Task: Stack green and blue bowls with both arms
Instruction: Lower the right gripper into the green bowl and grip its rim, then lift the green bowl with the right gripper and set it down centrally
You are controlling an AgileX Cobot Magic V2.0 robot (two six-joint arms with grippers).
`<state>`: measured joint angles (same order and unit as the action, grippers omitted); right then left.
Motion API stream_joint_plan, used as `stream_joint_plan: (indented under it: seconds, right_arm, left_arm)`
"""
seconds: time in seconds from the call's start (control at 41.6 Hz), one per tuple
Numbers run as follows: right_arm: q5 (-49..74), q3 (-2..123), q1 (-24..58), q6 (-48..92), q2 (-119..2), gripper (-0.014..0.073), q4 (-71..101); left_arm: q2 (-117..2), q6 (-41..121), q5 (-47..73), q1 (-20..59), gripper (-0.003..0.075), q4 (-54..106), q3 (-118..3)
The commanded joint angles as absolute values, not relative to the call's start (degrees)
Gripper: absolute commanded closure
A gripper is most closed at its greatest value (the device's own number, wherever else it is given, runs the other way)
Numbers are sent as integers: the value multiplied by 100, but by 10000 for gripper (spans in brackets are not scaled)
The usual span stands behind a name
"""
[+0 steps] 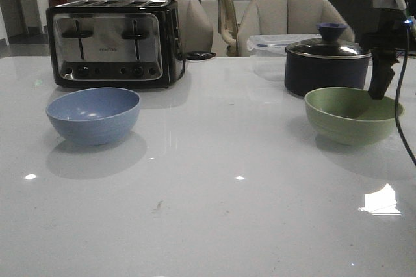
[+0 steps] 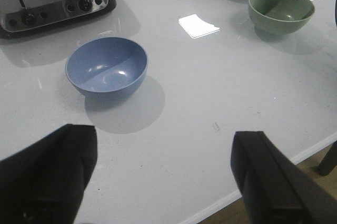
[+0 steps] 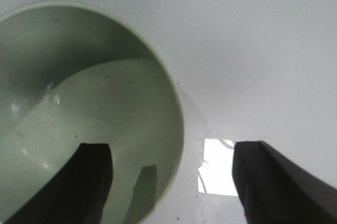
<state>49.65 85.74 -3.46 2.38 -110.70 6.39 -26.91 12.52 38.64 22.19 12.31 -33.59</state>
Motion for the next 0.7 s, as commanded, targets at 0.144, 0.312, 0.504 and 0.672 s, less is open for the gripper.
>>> stream_joint_plan:
  seconds: [0.144, 0.312, 0.504, 0.672]
  right_arm:
    - [4590, 8893, -384, 485, -11095, 150, 867]
    - [4497, 8898, -384, 485, -11229, 219, 867]
    - [4606, 8898, -384, 485, -11322, 239, 867]
    - [4593, 8898, -384, 485, -11272, 403, 867]
  left_arm:
    - [-2759, 1273, 3395, 2255, 140, 1347, -3567]
    - [-2759, 1273, 3395, 2255, 140, 1347, -3567]
    - [-2759, 1273, 3395, 2255, 140, 1347, -3567]
    - [-2759, 1273, 3395, 2255, 140, 1347, -3567]
